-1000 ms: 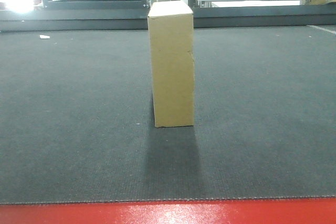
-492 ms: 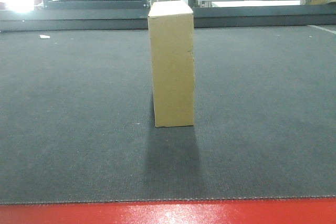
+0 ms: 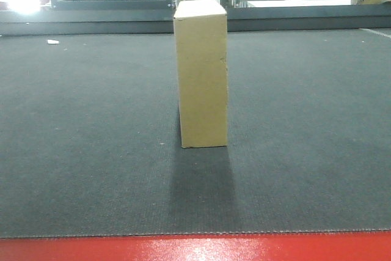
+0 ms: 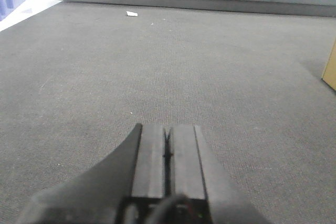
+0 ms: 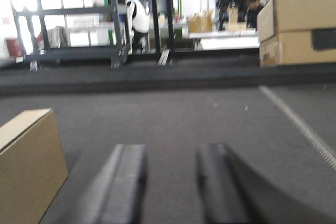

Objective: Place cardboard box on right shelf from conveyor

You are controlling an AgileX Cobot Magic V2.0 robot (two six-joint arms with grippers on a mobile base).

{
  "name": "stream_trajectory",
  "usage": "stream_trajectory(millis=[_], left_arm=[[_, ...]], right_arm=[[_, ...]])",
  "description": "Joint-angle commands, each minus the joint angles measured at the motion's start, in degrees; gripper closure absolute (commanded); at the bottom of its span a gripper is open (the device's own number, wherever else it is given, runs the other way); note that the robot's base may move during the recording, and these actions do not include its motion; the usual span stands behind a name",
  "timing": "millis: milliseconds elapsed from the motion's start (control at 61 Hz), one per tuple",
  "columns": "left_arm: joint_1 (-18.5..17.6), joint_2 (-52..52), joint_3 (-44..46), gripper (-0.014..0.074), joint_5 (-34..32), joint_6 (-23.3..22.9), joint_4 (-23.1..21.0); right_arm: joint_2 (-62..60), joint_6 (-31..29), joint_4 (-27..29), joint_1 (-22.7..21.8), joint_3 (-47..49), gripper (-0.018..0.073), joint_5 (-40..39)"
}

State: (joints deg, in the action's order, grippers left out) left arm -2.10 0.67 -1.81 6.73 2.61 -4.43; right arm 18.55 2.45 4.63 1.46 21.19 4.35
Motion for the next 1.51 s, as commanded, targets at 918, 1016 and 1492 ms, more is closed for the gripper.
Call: stream_trajectory(millis=[918, 1016, 1492], left_arm=[[0.2, 0.9, -0.4, 0.0712, -5.0, 0.0, -0.3], [0.2, 0.9, -0.4, 0.0713, -5.0, 0.0, -0.3], [0.2, 0.9, -0.4, 0.0713, -5.0, 0.0, -0.3]], right_arm=[[72.5, 28.2, -15.2, 36.7, 78.9, -0.0075, 48.7], [76.7, 31.7, -18.3, 38.5, 83.0, -0.0075, 51.2], [85.6, 36.6, -26.0, 40.1, 87.1, -0.0075, 55.3]])
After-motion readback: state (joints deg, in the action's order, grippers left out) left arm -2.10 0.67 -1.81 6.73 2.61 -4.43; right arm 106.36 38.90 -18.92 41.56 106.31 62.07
